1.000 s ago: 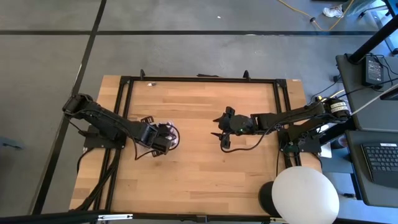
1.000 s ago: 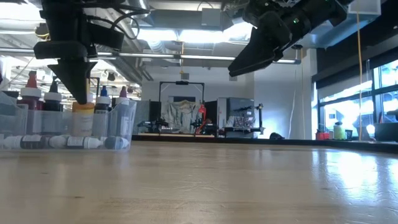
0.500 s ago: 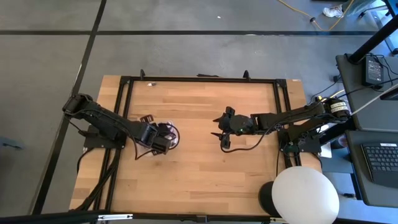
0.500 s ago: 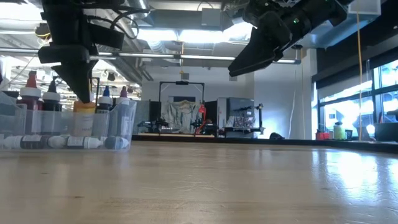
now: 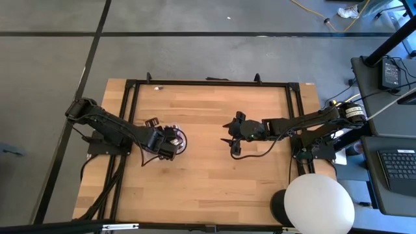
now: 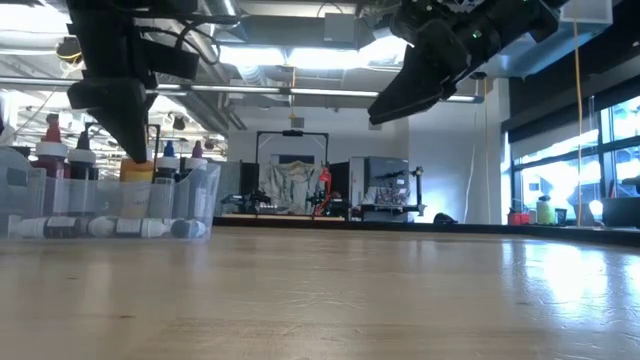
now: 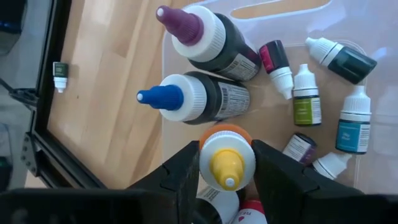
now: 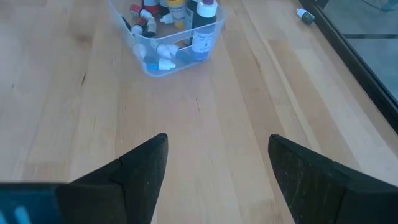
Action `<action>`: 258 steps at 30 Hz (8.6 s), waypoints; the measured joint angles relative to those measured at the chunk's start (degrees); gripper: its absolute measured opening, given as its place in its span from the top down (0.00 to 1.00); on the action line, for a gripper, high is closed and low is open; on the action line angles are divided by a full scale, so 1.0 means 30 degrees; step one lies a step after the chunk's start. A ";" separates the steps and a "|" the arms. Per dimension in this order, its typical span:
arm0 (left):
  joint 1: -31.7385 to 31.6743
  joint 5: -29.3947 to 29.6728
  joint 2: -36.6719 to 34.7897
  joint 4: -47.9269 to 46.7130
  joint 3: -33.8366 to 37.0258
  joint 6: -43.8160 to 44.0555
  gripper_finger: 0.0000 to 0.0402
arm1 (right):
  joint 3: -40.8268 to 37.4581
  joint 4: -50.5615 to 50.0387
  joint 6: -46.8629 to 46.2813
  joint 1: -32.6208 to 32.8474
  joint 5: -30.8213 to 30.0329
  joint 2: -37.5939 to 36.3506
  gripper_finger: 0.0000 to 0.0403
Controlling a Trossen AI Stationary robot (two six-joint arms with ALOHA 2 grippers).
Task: Pick & Place food coloring
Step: Put the large yellow food coloring bottle into the transparent bin, then put the small dark green food coloring bottle into the transparent bin
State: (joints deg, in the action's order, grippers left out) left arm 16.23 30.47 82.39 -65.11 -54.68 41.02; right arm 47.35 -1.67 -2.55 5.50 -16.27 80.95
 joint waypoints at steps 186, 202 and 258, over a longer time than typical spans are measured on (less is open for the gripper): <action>-2.6476 -0.8994 0.7057 0.9235 -0.3031 -1.1586 0.58 | -0.0007 -0.1196 0.2442 -0.1421 0.0000 0.0000 0.31; -2.6498 -0.8251 0.8050 1.0565 -0.3024 -1.0690 0.57 | -0.0007 -0.1254 0.2564 -0.1413 -0.0007 0.0000 0.31; -2.6552 -0.8122 0.7992 1.2075 -0.2987 -0.7344 0.36 | -0.0007 -0.1349 0.2973 -0.1413 -0.0013 0.0000 0.31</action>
State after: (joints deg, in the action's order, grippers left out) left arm -63.43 6.10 106.37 -28.89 -63.64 18.99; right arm 47.33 -5.72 6.37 1.26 -16.31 80.95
